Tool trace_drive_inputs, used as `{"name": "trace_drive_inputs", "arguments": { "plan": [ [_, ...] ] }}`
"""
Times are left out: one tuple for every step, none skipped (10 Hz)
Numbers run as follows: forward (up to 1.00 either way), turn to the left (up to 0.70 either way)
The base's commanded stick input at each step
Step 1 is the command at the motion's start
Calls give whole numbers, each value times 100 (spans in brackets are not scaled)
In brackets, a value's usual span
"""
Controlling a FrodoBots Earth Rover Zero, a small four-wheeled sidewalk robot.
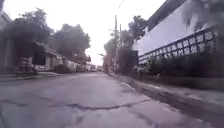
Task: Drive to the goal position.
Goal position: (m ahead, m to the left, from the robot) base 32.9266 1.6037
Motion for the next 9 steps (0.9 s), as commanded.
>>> {"name": "trace_drive_inputs", "arguments": {
  "plan": [
    [70,0],
    [70,0],
    [70,0],
    [70,0],
    [70,0],
    [70,0],
    [70,0],
    [70,0],
    [70,0]
  ]
}}
